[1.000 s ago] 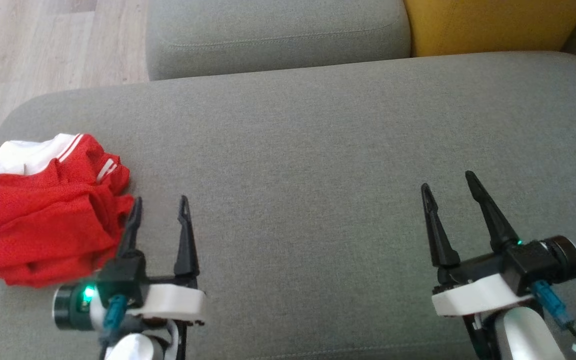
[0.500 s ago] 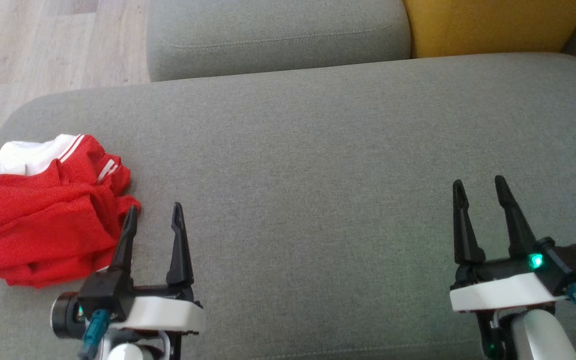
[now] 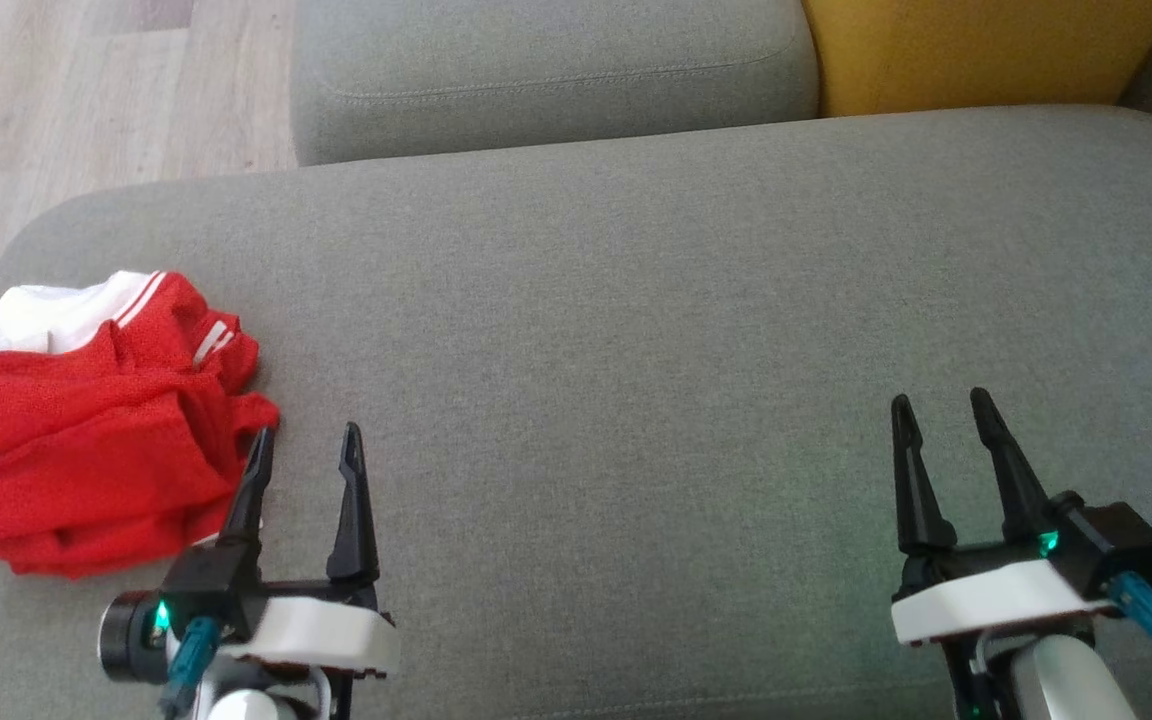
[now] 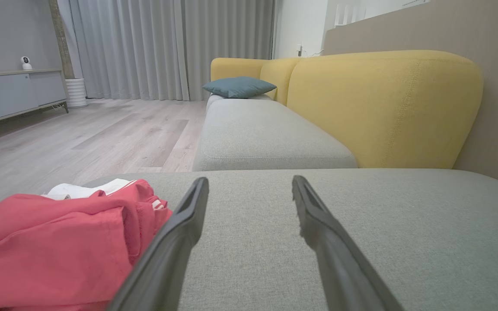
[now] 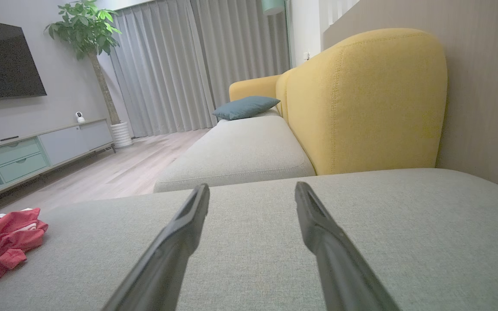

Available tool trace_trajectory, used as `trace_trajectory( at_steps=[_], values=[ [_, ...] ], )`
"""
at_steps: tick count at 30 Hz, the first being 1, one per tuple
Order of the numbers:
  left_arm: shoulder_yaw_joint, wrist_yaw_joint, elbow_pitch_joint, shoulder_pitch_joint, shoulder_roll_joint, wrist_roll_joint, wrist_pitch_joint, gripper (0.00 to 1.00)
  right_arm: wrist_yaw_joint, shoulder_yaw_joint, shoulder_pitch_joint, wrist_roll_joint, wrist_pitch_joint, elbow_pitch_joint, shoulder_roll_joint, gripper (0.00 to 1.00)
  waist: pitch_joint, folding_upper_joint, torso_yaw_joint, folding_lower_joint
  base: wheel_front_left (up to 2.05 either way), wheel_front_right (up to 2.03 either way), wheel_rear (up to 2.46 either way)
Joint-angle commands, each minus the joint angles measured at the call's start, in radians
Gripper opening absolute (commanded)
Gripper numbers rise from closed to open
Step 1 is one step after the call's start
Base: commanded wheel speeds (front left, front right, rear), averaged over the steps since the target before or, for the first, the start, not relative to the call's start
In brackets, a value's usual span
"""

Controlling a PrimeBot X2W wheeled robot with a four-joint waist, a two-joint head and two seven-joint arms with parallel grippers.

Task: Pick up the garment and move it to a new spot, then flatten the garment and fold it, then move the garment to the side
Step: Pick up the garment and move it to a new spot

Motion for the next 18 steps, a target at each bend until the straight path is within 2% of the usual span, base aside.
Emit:
trace_trajectory(
  at_steps=[1,9,18],
  values=[
    [0.039,0.000,-0.028,-0.035,-0.005,0.004,-0.006,1.00,0.004,0.021,-0.043,-0.007,-0.011,-0.025,-0.007,1.00,-0.001,-0.0001,0.001,0.0000,0.00,0.00,0.00],
    [0.036,-0.011,-0.022,-0.039,-0.007,-0.008,-0.006,1.00,0.004,0.014,-0.043,-0.009,-0.011,-0.027,-0.007,1.00,-0.002,-0.0001,0.017,0.0000,0.00,0.00,0.00],
    [0.057,-0.013,0.001,-0.038,-0.007,-0.006,-0.006,1.00,0.004,0.037,-0.011,-0.003,-0.011,-0.023,-0.007,1.00,-0.014,-0.0001,0.143,0.0000,0.00,0.00,0.00]
  ],
)
